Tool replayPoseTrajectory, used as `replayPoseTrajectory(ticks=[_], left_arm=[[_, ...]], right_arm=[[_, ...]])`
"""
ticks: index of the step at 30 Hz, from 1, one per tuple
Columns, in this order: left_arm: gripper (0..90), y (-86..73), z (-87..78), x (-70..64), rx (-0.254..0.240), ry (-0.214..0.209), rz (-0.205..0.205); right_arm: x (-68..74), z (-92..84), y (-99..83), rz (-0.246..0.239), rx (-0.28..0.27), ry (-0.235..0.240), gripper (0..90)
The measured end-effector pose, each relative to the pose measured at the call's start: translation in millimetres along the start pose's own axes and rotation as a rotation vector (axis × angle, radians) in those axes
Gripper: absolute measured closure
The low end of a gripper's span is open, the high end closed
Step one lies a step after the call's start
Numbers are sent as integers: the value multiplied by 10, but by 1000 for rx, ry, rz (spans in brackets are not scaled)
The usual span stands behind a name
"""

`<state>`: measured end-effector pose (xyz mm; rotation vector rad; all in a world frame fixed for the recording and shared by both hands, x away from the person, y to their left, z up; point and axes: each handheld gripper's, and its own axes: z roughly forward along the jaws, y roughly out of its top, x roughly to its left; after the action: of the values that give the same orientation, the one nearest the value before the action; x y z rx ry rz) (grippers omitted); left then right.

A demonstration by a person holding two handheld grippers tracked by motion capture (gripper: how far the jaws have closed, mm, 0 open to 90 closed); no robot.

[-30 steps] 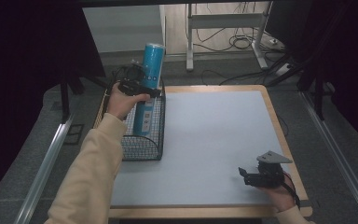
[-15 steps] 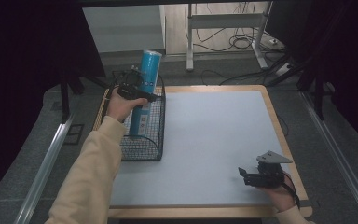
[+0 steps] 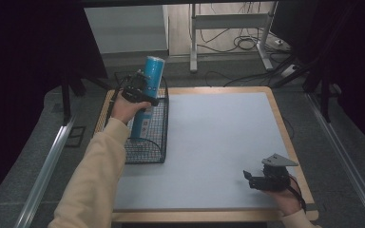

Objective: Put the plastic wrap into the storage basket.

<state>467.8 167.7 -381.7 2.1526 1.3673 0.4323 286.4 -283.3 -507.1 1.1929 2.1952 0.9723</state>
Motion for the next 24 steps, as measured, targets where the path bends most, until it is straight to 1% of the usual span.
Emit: replayPoseTrajectory(ticks=[4, 6, 8, 11, 14, 16, 18, 22, 24], left_arm=[[320, 9, 40, 15, 14, 3, -1], [320, 29, 100, 33, 26, 8, -1], [320, 49, 154, 40, 45, 12, -2], [320, 88, 219, 46, 70, 16, 6], [320, 116, 273, 62, 80, 8, 2], [320, 128, 311, 75, 89, 12, 5], [320, 137, 349, 85, 88, 13, 2], [319, 161, 387, 96, 99, 19, 5], [320, 183, 420, 106, 112, 18, 5]], right_arm=[[-4, 1, 0, 4, 2, -2, 120], [-2, -1, 0, 2, 2, -4, 120], [0, -1, 0, 2, 1, -5, 120], [-4, -2, -3, 4, 3, -7, 120], [-14, -3, -6, 6, 3, -9, 120], [-17, -3, -8, 7, 3, -10, 120], [-19, -2, -11, 8, 4, -11, 120], [-20, -1, -14, 9, 4, -11, 120], [-20, 0, -14, 9, 5, -12, 120]])
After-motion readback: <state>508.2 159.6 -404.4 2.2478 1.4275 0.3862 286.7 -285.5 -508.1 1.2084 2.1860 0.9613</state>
